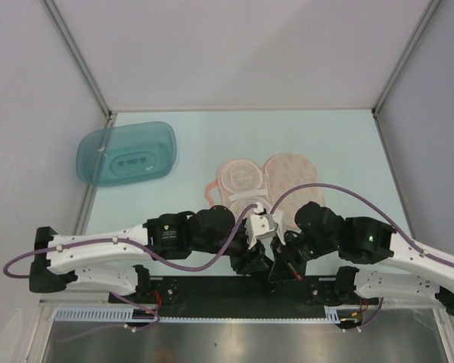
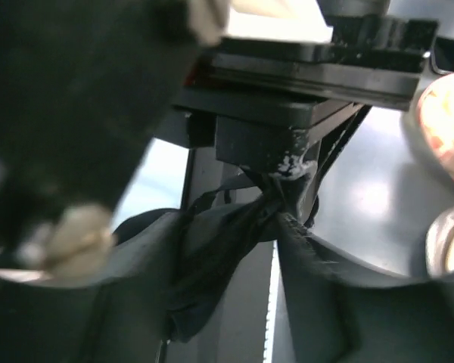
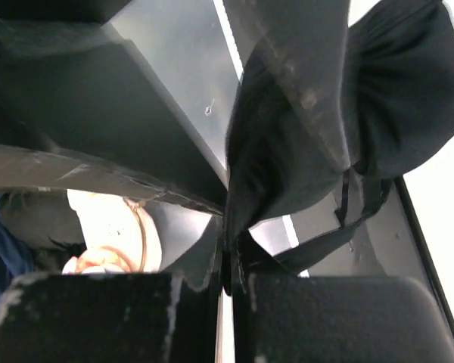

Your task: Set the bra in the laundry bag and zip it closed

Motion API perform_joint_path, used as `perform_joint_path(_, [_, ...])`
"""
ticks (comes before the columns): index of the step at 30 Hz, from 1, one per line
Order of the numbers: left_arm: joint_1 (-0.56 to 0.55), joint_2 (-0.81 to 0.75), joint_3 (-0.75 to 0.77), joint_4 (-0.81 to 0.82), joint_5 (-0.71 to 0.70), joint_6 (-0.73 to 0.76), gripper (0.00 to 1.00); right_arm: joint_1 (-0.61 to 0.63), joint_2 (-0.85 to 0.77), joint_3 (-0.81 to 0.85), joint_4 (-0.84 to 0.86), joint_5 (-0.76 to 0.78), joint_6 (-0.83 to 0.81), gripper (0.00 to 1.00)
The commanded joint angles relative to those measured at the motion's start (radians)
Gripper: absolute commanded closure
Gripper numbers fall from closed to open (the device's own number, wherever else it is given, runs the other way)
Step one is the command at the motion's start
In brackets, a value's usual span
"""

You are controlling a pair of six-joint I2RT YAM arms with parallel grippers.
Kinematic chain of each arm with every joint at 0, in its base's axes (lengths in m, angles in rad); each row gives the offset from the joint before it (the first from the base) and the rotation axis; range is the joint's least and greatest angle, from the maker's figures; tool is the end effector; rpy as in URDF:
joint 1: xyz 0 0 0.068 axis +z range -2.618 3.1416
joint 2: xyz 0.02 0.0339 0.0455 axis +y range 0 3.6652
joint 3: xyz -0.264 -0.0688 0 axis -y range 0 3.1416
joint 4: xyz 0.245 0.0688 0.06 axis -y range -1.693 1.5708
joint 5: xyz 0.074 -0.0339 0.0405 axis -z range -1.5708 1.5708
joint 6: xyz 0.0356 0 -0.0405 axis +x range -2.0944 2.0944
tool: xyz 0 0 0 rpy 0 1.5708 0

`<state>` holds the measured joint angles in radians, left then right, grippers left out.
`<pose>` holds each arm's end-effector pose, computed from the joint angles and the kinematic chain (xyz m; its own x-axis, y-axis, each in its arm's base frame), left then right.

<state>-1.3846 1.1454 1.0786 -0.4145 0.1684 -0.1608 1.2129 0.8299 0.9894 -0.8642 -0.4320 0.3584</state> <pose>0.0416 -0.2529 0.3470 -0.2441 0.4432 -0.8625 0.9697 0.1089 -0.2185 0.0404 0.1506 0.3376 -0.5501 -0.5614 -0.6183 -0.8216 0.2310 0.5212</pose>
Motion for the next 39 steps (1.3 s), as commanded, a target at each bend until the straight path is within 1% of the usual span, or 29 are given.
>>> perform_joint_path(1, [-0.005,-0.001,0.027,0.029,-0.064,0.037,0.61,-0.003,-0.037,0.005,0.071,-0.043,-0.004,1.00])
perform_joint_path(2, [-0.005,-0.004,0.021,0.028,-0.069,0.040,0.81,-0.007,-0.043,0.002,0.076,-0.044,-0.006,1.00])
perform_joint_path(3, [-0.007,-0.009,0.018,0.029,-0.090,0.038,0.93,-0.012,-0.048,-0.004,0.077,-0.036,0.000,1.00])
perform_joint_path(4, [-0.005,-0.024,0.015,0.036,-0.105,0.032,1.00,-0.015,-0.052,-0.008,0.077,-0.031,0.002,0.94])
perform_joint_path(6, [-0.005,-0.041,-0.005,0.049,-0.151,0.018,1.00,-0.030,-0.067,-0.014,0.079,0.001,0.011,0.79])
perform_joint_path(7, [-0.004,-0.049,-0.011,0.055,-0.167,0.009,1.00,-0.033,-0.071,-0.023,0.076,0.015,0.011,0.63])
perform_joint_path(8, [-0.005,-0.068,-0.025,0.065,-0.191,-0.014,1.00,-0.039,-0.083,-0.026,0.074,0.042,0.025,0.53])
perform_joint_path(9, [-0.002,-0.082,-0.032,0.086,-0.213,-0.029,1.00,-0.052,-0.089,-0.028,0.051,0.143,0.033,0.41])
perform_joint_path(10, [0.005,-0.094,-0.039,0.098,-0.236,-0.042,1.00,-0.059,-0.097,-0.031,0.036,0.206,0.049,0.22])
perform_joint_path(11, [0.012,-0.114,-0.051,0.106,-0.259,-0.083,1.00,-0.068,-0.118,-0.037,0.025,0.261,0.078,0.14])
perform_joint_path(12, [0.031,-0.125,-0.055,0.115,-0.282,-0.107,1.00,-0.091,-0.133,-0.043,0.008,0.363,0.102,0.06])
perform_joint_path(13, [0.047,-0.134,-0.058,0.120,-0.293,-0.132,1.00,-0.099,-0.153,-0.063,0.010,0.399,0.115,0.01])
perform_joint_path(14, [0.062,-0.144,-0.063,0.125,-0.285,-0.182,1.00,-0.110,-0.175,-0.083,0.025,0.423,0.134,0.00])
perform_joint_path(16, [0.114,-0.167,-0.074,0.147,-0.242,-0.223,1.00,-0.125,-0.250,-0.115,0.097,0.468,0.148,0.00])
perform_joint_path(17, [0.125,-0.174,-0.078,0.155,-0.244,-0.262,1.00,-0.128,-0.276,-0.138,0.137,0.510,0.201,0.00])
perform_joint_path(18, [0.143,-0.187,-0.080,0.172,-0.247,-0.281,1.00,-0.133,-0.320,-0.149,0.152,0.606,0.232,0.00])
perform_joint_path(19, [0.154,-0.191,-0.083,0.183,-0.248,-0.304,1.00,-0.133,-0.345,-0.168,0.181,0.637,0.260,0.00])
perform_joint_path(20, [0.168,-0.194,-0.092,0.200,-0.224,-0.343,1.00,-0.134,-0.368,-0.217,0.279,0.641,0.260,0.00])
perform_joint_path(22, [0.196,-0.188,-0.097,0.256,-0.190,-0.368,1.00,-0.135,-0.423,-0.265,0.381,0.604,0.232,0.00])
perform_joint_path(23, [0.199,-0.184,-0.095,0.267,-0.178,-0.378,1.00,-0.135,-0.439,-0.287,0.471,0.601,0.215,0.00])
perform_joint_path(26, [0.211,-0.153,-0.076,0.273,-0.178,-0.384,1.00,-0.136,-0.469,-0.339,0.583,0.581,0.124,0.00])
perform_joint_path(27, [0.217,-0.148,-0.072,0.273,-0.152,-0.387,1.00,-0.136,-0.471,-0.342,0.599,0.593,0.104,0.00])
perform_joint_path(30, [0.223,-0.136,-0.071,0.283,-0.144,-0.398,1.00,-0.142,-0.445,-0.322,0.626,0.598,0.041,0.01])
perform_joint_path(32, [0.228,-0.133,-0.072,0.283,-0.138,-0.411,1.00,-0.147,-0.424,-0.307,0.645,0.598,0.008,0.04])
perform_joint_path(34, [0.233,-0.134,-0.075,0.298,-0.118,-0.414,1.00,-0.150,-0.417,-0.308,0.663,0.610,-0.007,0.12])
perform_joint_path(35, [0.233,-0.136,-0.074,0.298,-0.118,-0.416,1.00,-0.154,-0.408,-0.308,0.675,0.611,-0.019,0.21])
perform_joint_path(36, [0.236,-0.136,-0.074,0.298,-0.122,-0.416,1.00,-0.164,-0.402,-0.305,0.680,0.604,-0.022,0.54])
perform_joint_path(38, [0.240,-0.138,-0.078,0.293,-0.130,-0.421,1.00,-0.176,-0.388,-0.290,0.682,0.589,-0.022,0.81])
perform_joint_path(39, [0.252,-0.141,-0.080,0.293,-0.121,-0.421,1.00,-0.188,-0.376,-0.282,0.679,0.561,-0.022,0.99])
